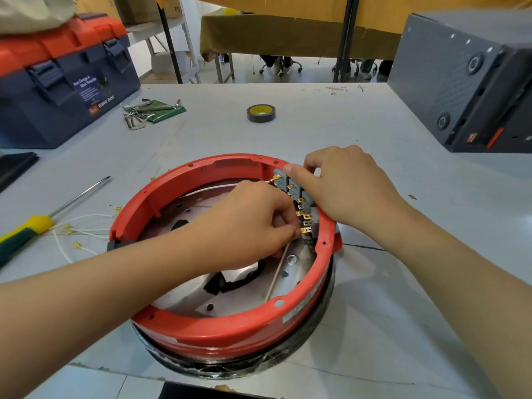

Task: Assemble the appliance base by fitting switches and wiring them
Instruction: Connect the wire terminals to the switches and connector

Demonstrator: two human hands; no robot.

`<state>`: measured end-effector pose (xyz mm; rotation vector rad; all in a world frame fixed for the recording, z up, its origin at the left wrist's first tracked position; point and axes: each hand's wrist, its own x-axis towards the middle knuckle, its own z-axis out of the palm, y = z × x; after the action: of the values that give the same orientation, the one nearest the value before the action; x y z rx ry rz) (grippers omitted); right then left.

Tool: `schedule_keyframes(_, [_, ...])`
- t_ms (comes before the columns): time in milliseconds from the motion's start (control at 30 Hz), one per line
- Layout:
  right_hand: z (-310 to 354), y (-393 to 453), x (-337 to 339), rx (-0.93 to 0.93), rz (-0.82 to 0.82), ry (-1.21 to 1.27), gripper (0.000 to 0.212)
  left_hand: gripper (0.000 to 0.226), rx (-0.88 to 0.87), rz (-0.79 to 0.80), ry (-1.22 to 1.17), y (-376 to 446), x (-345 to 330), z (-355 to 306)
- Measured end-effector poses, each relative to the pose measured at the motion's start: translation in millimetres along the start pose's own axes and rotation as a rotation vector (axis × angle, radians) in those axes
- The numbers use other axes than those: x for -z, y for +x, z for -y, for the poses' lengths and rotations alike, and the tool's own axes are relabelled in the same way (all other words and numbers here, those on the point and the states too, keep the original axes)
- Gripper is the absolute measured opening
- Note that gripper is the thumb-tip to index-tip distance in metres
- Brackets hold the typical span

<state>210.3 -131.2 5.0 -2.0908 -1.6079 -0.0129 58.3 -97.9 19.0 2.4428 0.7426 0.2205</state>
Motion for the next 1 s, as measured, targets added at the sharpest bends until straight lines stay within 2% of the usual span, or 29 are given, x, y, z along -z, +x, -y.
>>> schedule_keyframes(133, [0.9, -0.4, 1.8, -0.042, 0.037, -0.074, 0.053, 0.014, -0.014, -0.038, 0.063, -0.2, -3.3, -2.9])
schedule_keyframes(267, [0.9, 1.7, 0.9, -0.066, 0.085, -0.007, 0.057, 0.016, -0.007, -0.048, 0.062, 0.1, -4.9, -3.2])
schedule_keyframes(867, [3.2, 3.2, -3.8, -0.042, 0.084, -0.042, 0.055, 0.022, 0.007, -0.075, 0.080, 0.8, -9.5, -6.1])
schedule_keyframes(1000, [0.9, 4.0, -3.4, -0.044, 0.086, -0.024, 0.056, 0.026, 0.033, -0.041, -0.003, 1.5, -8.1, -3.3])
